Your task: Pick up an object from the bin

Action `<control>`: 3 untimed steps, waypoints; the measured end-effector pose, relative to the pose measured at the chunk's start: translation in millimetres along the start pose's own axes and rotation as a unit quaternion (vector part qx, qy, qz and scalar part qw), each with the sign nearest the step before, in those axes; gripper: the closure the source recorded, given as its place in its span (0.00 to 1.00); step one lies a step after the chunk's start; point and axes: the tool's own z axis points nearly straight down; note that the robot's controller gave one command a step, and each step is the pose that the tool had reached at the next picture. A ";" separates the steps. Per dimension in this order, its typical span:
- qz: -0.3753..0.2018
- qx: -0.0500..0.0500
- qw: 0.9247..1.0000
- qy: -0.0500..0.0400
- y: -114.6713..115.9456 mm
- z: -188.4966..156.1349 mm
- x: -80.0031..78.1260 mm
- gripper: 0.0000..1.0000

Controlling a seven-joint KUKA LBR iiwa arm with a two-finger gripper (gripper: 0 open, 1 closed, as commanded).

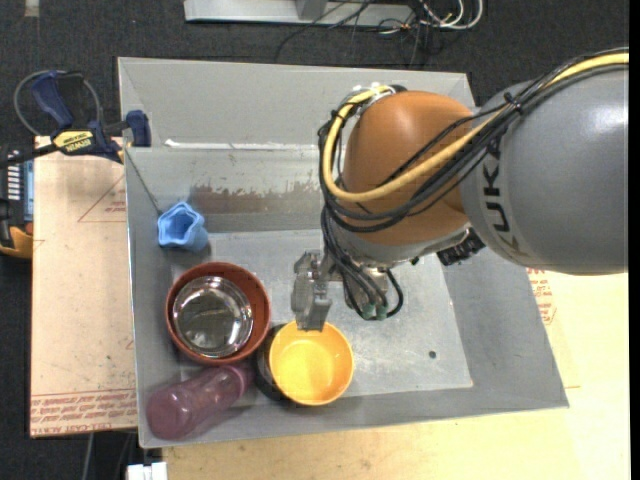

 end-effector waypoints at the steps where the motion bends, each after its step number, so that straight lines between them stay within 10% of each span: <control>1: 0.023 0.001 1.000 0.001 -22.7 114.8 4.8 1.00; 2: 0.082 -0.002 0.997 -0.004 -14.2 39.1 -0.2 1.00; 3: 0.016 -0.003 1.000 -0.003 2.3 134.2 -2.0 1.00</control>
Offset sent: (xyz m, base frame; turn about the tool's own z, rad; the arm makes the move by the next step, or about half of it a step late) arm 0.0006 -0.0132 -0.0377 0.1677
